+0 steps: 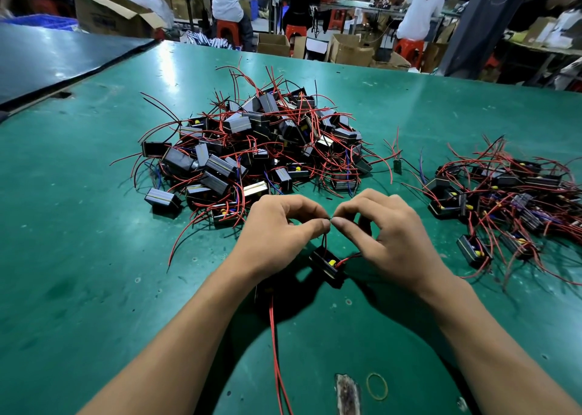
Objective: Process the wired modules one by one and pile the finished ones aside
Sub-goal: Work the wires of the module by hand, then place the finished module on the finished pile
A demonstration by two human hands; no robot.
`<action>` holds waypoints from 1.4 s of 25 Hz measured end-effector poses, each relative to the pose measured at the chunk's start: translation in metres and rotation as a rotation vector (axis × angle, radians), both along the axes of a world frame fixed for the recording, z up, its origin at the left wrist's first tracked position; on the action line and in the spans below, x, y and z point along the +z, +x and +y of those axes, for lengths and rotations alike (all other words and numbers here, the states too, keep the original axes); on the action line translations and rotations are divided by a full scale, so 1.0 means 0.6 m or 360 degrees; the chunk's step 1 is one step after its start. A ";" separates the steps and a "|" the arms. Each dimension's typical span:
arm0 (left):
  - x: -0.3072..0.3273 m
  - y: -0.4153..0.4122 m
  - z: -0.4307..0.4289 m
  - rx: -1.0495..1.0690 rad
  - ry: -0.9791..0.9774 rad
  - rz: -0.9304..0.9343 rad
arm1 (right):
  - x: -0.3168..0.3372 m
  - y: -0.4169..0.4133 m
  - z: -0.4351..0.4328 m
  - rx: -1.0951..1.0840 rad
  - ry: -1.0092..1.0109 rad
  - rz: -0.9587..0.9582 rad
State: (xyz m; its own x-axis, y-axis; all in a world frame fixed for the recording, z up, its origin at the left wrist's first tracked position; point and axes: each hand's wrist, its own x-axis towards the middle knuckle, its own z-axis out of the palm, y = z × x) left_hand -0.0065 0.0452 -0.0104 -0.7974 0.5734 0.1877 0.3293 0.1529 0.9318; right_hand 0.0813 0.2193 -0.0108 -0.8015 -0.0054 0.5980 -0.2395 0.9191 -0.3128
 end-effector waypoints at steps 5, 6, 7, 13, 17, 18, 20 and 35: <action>-0.001 0.005 0.001 0.0054 -0.0022 0.0282 | 0.005 -0.001 -0.015 0.0041 -0.0643 -0.0447; -0.001 0.006 0.002 0.0068 -0.0027 0.0338 | 0.007 -0.003 -0.016 0.0068 -0.0802 -0.0570; -0.001 0.006 0.002 0.0074 -0.0030 0.0373 | 0.009 -0.004 -0.015 0.0095 -0.0932 -0.0676; 0.001 0.013 0.003 0.0043 -0.0017 0.0455 | 0.024 -0.001 -0.013 0.0162 -0.1498 -0.0975; 0.002 0.011 0.001 0.0069 0.0007 0.0323 | 0.021 -0.006 -0.018 0.0064 -0.1474 -0.0904; 0.003 0.008 0.000 0.0104 0.0031 0.0278 | 0.021 -0.008 -0.017 0.0037 -0.1463 -0.0865; 0.004 0.003 -0.003 0.0178 0.0095 0.0184 | 0.020 -0.008 -0.012 -0.0020 -0.1409 -0.0808; -0.014 0.005 0.011 -0.0053 -0.0152 -0.0041 | 0.033 0.007 0.052 -0.0811 -0.0602 0.0040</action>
State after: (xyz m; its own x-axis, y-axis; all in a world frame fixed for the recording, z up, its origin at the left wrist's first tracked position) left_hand -0.0036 0.0518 -0.0189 -0.7816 0.6138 0.1109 0.3120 0.2308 0.9216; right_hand 0.0852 0.2504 0.0089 -0.6334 0.5884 0.5026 0.1875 0.7468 -0.6381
